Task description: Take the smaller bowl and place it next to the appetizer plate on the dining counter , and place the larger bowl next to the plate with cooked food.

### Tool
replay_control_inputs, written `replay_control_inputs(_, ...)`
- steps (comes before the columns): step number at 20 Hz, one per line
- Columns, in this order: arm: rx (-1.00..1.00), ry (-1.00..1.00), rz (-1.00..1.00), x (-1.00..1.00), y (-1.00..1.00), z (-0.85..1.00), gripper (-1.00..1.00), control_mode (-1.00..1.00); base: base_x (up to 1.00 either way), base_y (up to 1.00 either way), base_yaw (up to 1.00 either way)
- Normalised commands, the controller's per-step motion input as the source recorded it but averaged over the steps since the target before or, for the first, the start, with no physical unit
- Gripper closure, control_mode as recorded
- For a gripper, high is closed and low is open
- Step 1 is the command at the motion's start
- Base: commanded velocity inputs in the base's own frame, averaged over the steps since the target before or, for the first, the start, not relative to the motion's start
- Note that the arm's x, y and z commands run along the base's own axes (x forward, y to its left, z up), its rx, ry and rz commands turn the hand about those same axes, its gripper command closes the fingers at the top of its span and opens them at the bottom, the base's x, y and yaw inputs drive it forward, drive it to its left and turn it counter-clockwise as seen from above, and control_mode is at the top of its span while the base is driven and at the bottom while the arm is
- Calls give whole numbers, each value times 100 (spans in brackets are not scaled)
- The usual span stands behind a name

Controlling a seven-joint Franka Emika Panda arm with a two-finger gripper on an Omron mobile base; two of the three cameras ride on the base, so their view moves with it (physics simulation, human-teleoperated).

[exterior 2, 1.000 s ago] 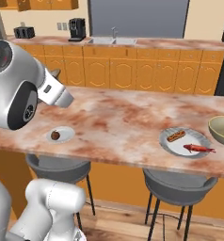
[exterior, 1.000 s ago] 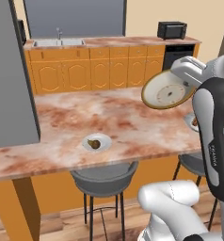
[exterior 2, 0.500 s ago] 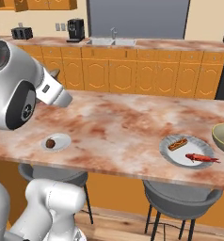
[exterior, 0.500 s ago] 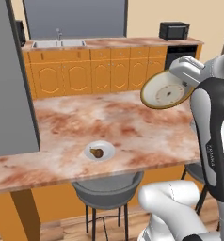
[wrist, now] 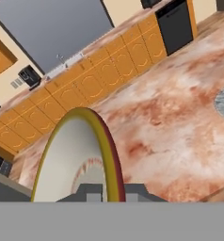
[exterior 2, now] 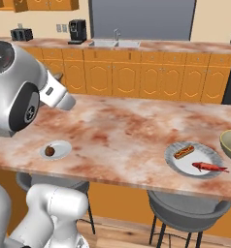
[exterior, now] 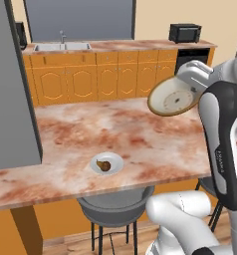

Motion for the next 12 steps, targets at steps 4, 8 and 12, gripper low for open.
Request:
replay_control_inputs(4,0,1,0,8,4,-38,100,-100,0,0,0)
replay_control_inputs(8,4,7,0,1,6,-48,100,-100,0,0,0)
replay_control_inputs(12,19,8,0,0,0,-41,100,-100,0,0,0)
